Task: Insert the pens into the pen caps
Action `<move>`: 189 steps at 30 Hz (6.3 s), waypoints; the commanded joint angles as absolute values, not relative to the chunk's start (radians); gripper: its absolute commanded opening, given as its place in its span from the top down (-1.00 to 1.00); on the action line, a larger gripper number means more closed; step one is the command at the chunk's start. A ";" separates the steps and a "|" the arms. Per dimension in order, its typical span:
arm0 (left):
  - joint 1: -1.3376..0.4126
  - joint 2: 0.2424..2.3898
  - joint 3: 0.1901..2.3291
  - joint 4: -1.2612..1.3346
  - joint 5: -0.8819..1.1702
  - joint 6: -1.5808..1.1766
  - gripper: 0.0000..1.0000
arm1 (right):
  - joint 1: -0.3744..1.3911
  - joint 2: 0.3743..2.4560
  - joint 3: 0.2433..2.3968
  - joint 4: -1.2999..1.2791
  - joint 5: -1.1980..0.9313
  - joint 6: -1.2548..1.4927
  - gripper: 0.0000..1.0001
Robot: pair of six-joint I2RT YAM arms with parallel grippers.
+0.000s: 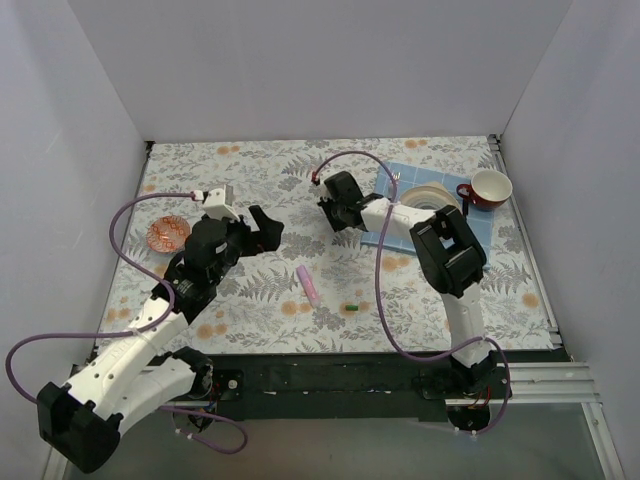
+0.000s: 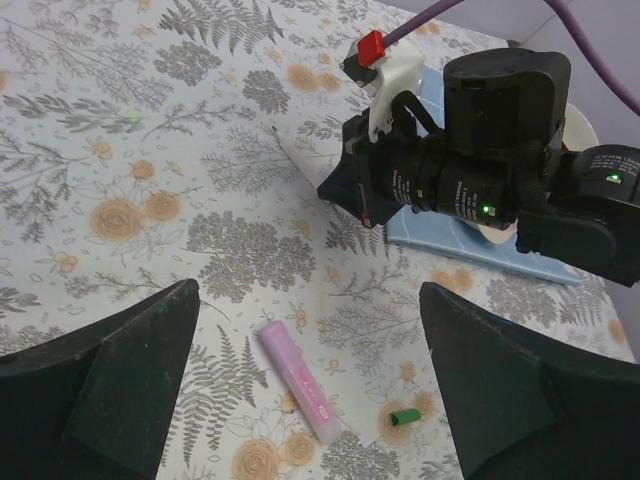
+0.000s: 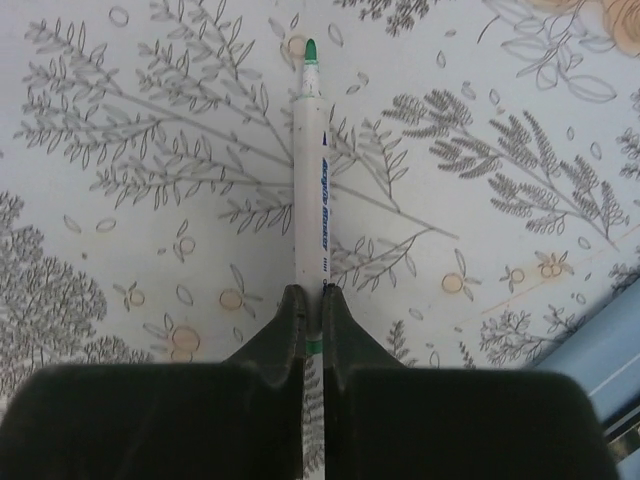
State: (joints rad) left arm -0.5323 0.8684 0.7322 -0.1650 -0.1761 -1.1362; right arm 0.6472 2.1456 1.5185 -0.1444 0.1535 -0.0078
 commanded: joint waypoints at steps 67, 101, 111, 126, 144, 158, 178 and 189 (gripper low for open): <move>-0.505 1.244 0.778 -0.135 -0.089 -1.479 -0.57 | 0.893 1.606 0.955 0.023 0.075 0.370 0.23; -0.465 1.158 0.815 -0.250 0.467 -0.667 -0.49 | 0.871 1.573 0.943 -0.060 0.097 -0.055 0.97; -0.480 1.120 0.713 -0.175 0.620 -0.076 -0.37 | 0.804 1.500 0.920 -0.077 -0.155 -0.071 0.97; -0.534 0.997 0.558 0.029 0.506 0.137 -0.37 | 0.802 1.598 1.012 -0.123 -0.044 0.185 0.25; -0.534 0.572 0.385 0.175 0.324 -0.242 -0.95 | 0.890 1.824 1.180 -0.150 0.052 0.178 0.17; -0.534 0.687 0.484 0.200 0.076 -0.581 -0.96 | 0.965 1.924 1.215 -0.164 0.081 0.190 0.27; -0.535 0.759 0.583 -0.062 0.137 -0.177 -0.89 | 0.871 1.750 1.045 -0.212 0.020 0.003 0.97; -0.575 0.977 0.555 -0.006 0.356 0.295 -0.92 | 0.762 1.638 1.008 -0.189 -0.165 -0.012 0.97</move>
State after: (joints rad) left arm -0.5716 0.9463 0.5476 -0.0589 0.2348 0.1444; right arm 0.7856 1.7012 1.0161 -0.2073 -0.0750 0.0025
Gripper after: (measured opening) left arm 0.956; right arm 0.056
